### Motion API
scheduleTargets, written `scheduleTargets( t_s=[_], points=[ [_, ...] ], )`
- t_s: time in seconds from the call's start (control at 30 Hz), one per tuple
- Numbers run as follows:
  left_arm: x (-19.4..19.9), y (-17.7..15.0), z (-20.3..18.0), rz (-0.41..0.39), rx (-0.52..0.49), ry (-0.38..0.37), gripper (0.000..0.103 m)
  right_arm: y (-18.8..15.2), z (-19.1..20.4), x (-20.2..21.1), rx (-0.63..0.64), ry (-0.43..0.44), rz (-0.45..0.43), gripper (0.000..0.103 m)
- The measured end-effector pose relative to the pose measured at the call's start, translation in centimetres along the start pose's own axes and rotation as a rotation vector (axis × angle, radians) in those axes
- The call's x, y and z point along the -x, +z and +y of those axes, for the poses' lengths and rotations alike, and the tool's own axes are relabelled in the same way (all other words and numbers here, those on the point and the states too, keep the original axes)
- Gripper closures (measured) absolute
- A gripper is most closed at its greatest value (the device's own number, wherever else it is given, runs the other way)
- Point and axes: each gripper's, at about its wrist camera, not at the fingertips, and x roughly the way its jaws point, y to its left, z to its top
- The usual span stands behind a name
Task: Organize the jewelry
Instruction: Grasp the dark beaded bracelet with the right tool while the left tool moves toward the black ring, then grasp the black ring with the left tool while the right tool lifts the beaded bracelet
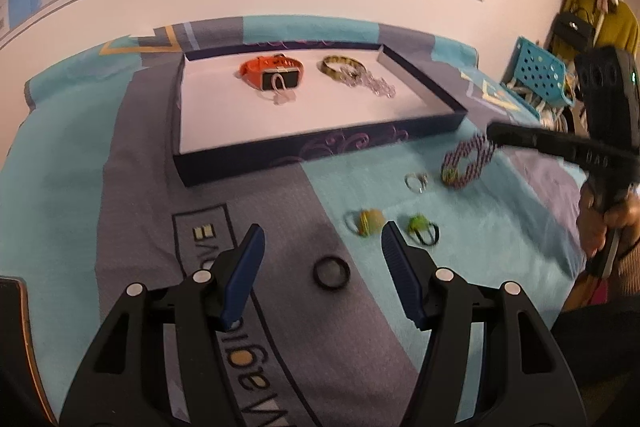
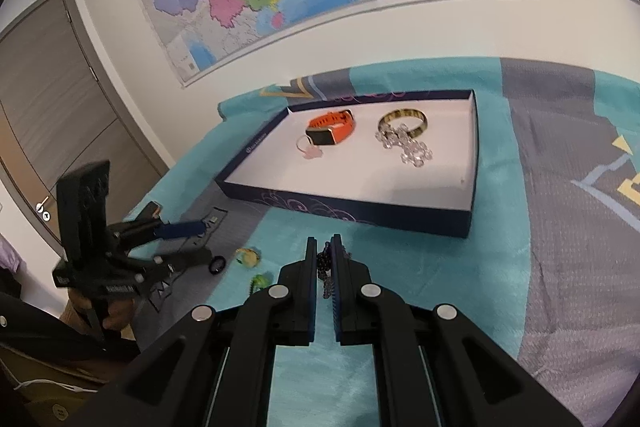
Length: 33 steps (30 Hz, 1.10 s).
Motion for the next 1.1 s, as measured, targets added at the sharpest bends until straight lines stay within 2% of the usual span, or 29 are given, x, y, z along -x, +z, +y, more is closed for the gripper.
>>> scheduleTargets(
  t_s=[0.13,0.37,0.63,0.73,1.1],
  points=[
    [-0.3,-0.8,-0.3,0.025,-0.013,-0.005,0.044,0.4,0.7,0.3,0.015,0.014,-0.014,0.098],
    [-1.1,-1.1,-0.5,0.073,-0.028,0.031,0.055,0.9,1.4,0.5,0.024,0.025,-0.035,0.098],
    [-1.1,-1.4,-1.4,0.084,-0.071,0.115,0.073,1.2,1.5,0.2,0.022,0.030,-0.040,0.098],
    [-1.1,-1.4,-1.6,0.083,-0.077,0.109,0.080,1.3,1.6,0.0,0.024,0.032,-0.040,0.098],
    [-0.8,-1.3,-1.5,0.075,-0.051,0.092,0.081,1.7,1.6,0.0,0.030,0.035,-0.056,0.098]
  ],
)
